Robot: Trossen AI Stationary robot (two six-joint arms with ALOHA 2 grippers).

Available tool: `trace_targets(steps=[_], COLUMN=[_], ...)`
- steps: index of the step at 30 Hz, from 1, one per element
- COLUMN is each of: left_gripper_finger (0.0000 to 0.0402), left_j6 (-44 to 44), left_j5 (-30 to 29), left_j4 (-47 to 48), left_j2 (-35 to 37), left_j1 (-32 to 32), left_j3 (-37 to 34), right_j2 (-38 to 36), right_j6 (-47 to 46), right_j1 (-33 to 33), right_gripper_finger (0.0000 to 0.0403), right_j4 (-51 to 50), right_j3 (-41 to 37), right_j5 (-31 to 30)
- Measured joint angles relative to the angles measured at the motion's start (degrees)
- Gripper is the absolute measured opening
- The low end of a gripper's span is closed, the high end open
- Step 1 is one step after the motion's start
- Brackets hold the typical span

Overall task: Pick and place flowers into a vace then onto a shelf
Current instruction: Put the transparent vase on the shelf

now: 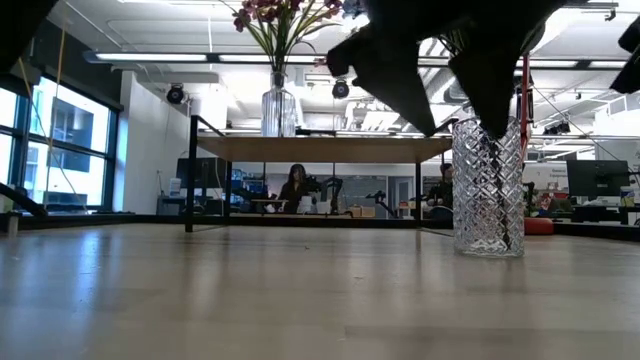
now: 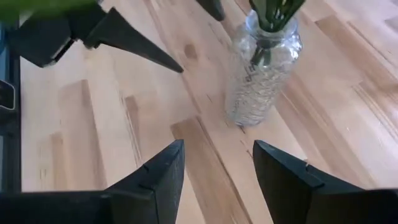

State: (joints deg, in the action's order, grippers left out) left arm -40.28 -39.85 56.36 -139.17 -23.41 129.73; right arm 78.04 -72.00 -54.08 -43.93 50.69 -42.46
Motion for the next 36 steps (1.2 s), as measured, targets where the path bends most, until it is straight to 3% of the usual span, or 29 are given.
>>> trace_targets(steps=[7,11,18,26,33,36], left_gripper_finger=[0.0335,0.0335,0.0335,0.0335,0.0335,0.0335], left_j6=[-1.73,-8.79,-18.24,-23.28,-36.34,-38.53], left_j5=[-2.99,-5.95,-12.36,-15.04,-17.39,-14.79], left_j4=[4.16,6.57,11.83,10.18,13.61,15.98], left_j2=[0.87,1.02,2.83,8.03,9.8,9.81], left_j1=[-5.0,-8.1,-7.15,-11.2,-18.17,-19.97], left_j3=[0.0,0.0,-0.05,-0.04,-0.02,-0.04], right_j2=[0.07,0.09,0.66,9.54,16.87,17.25], right_j6=[-2.46,-2.58,-5.07,-5.91,-4.15,-3.9], right_j1=[-1.74,-4.95,-10.76,-12.01,-11.93,-11.47], right_gripper_finger=[0.0182,0.0181,0.0181,0.0181,0.0181,0.0179], right_j4=[4.42,9.63,14.04,20.19,34.3,34.37], right_j3=[-2.55,-2.53,-2.12,-2.12,-2.12,-2.12], right_j5=[0.93,0.94,3.97,4.23,1.77,0.48])
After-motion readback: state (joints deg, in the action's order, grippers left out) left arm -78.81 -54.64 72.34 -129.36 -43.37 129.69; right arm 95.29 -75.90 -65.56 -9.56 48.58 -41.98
